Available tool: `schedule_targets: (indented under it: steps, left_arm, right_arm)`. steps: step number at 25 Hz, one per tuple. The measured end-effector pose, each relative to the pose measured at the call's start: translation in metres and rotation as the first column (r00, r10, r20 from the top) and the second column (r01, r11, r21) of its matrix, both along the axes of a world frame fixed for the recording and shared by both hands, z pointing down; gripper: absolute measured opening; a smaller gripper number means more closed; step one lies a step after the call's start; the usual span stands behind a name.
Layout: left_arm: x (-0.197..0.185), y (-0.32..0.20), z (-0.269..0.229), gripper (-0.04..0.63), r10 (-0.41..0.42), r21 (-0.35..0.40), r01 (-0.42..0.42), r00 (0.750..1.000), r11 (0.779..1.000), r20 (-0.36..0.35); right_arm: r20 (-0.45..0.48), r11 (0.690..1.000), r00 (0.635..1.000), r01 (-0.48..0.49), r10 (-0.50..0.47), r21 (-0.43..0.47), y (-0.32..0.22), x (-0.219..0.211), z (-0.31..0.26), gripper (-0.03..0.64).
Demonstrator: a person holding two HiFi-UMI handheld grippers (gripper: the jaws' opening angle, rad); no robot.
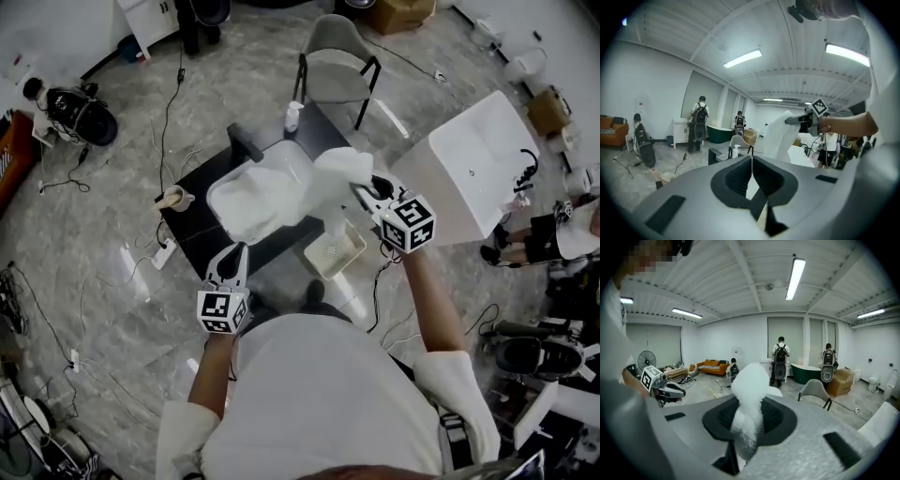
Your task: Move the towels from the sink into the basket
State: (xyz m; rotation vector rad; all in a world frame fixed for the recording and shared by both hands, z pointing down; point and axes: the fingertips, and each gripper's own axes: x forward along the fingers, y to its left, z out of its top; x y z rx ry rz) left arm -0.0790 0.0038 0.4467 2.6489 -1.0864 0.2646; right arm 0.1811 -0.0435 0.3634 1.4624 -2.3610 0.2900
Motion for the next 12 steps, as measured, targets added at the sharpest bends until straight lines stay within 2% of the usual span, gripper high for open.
schedule_targets:
  steps: [6, 12]
  left_arm:
    - [0.040, 0.006, -0.011, 0.012, 0.086, 0.014, -0.086, 0.996, 0.996, -0.016]
    - [0.095, 0.014, -0.019, 0.012, 0.209, 0.013, -0.209, 0.978, 0.978, -0.015]
  right_arm:
    - [-0.007, 0.986, 0.988, -0.153, 0.154, 0.065, 0.056, 0.070, -0.031, 0.069]
    - [-0.013, 0.962, 0.963, -0.269, 0.270, 0.055, 0.110, 0.119, -0.033, 0.069]
